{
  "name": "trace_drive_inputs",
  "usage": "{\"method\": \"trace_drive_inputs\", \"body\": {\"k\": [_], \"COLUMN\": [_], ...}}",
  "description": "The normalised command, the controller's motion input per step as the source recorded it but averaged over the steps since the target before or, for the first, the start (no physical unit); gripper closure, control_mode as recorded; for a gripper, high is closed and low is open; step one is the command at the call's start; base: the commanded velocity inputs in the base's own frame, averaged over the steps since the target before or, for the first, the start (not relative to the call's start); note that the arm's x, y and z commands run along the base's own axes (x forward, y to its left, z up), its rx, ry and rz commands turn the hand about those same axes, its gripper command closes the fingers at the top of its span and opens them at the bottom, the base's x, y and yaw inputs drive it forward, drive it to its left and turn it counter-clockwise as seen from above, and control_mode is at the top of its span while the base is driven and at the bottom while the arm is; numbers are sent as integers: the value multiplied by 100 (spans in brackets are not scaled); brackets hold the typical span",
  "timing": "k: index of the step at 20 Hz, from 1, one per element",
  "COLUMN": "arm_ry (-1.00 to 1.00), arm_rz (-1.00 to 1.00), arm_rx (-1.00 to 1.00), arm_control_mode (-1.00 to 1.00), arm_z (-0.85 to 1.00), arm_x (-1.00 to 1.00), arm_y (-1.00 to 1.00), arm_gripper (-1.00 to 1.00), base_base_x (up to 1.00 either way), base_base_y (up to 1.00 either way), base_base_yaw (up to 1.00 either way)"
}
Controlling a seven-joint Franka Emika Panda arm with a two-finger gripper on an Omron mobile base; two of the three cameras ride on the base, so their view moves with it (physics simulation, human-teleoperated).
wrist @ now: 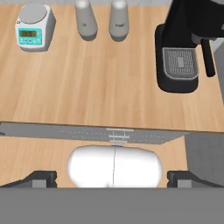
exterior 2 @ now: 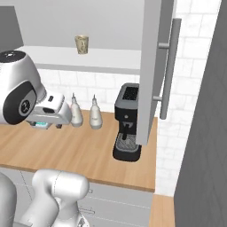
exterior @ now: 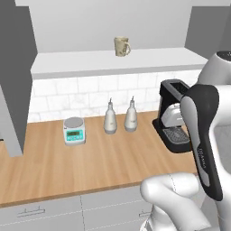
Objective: Gather all objects into one cabinet and sort the glasses and bowls to opposite sides.
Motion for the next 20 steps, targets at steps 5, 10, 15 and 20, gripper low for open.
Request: {"method": "trace_drive_inputs", "body": {"k": [5,10,15,20], "arm_ry": [0,0,-5,-30], "arm_rz": [0,0,0,0], "arm_rx": [0,0,0,0], "arm_control_mode": [100,100,-100,-100], "arm_z": [0,0,1,29], "arm_x": [0,0,0,-1], "arm_y": [0,0,0,2], "arm_gripper": [-100,-100,-100,-100], "base_base_x": [12,8,0,0], "base_base_y": [0,0,0,0], "base_base_yaw": [0,0,0,0]}}
